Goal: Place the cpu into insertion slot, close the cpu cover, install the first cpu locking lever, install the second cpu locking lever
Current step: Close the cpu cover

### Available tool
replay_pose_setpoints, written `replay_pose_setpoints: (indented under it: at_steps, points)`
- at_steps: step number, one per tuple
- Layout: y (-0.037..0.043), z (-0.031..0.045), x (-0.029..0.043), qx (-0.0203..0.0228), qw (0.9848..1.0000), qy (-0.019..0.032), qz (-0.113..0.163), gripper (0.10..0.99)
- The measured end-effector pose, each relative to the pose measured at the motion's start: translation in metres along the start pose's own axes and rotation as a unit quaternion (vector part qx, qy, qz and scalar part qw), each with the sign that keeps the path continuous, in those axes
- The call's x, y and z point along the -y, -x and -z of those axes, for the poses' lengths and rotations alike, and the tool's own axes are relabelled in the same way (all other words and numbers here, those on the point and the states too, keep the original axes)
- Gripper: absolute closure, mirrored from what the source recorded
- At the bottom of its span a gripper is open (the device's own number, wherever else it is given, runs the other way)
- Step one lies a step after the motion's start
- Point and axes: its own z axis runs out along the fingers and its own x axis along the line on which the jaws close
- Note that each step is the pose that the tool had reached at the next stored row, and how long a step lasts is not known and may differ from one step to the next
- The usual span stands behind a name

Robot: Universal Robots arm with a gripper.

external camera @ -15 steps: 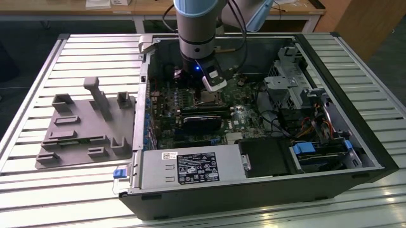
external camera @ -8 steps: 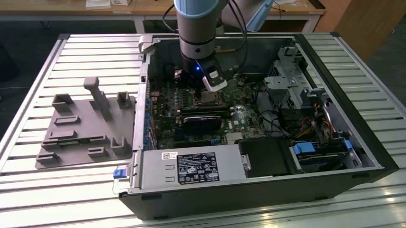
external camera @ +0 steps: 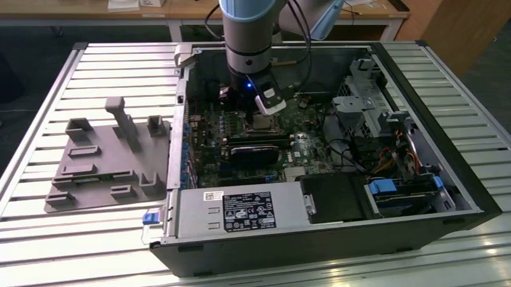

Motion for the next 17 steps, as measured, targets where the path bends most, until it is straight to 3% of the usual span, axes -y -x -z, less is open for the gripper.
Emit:
replay_pose_setpoints:
  at_steps: [4, 17]
  points:
    - [-0.0008, 0.0001, 0.0001, -0.0007, 1.0, 0.0073, 0.0, 0.984]
    - [-0.001, -0.0005, 0.0045, -0.0007, 1.0, 0.0083, -0.001, 0.984]
